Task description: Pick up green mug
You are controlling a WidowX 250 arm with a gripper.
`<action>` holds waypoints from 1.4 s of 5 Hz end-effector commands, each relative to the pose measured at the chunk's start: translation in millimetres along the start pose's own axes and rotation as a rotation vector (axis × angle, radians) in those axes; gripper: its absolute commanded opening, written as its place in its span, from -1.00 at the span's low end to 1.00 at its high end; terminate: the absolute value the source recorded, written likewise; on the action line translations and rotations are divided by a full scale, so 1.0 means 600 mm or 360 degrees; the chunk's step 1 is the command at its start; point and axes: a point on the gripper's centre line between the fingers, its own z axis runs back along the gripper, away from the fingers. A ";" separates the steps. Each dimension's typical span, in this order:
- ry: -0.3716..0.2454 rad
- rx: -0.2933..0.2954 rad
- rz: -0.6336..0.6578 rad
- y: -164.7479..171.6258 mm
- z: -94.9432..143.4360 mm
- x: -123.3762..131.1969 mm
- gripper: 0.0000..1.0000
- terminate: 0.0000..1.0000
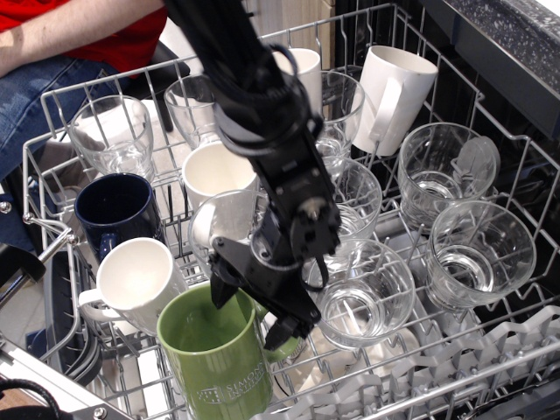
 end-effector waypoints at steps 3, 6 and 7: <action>-0.0005 0.0117 0.0046 -0.013 -0.023 0.004 -1.00 -1.00; 0.0036 -0.0032 -0.0104 0.023 0.029 -0.001 -1.00 -1.00; 0.0007 -0.0117 -0.0147 0.032 0.055 0.001 -1.00 -1.00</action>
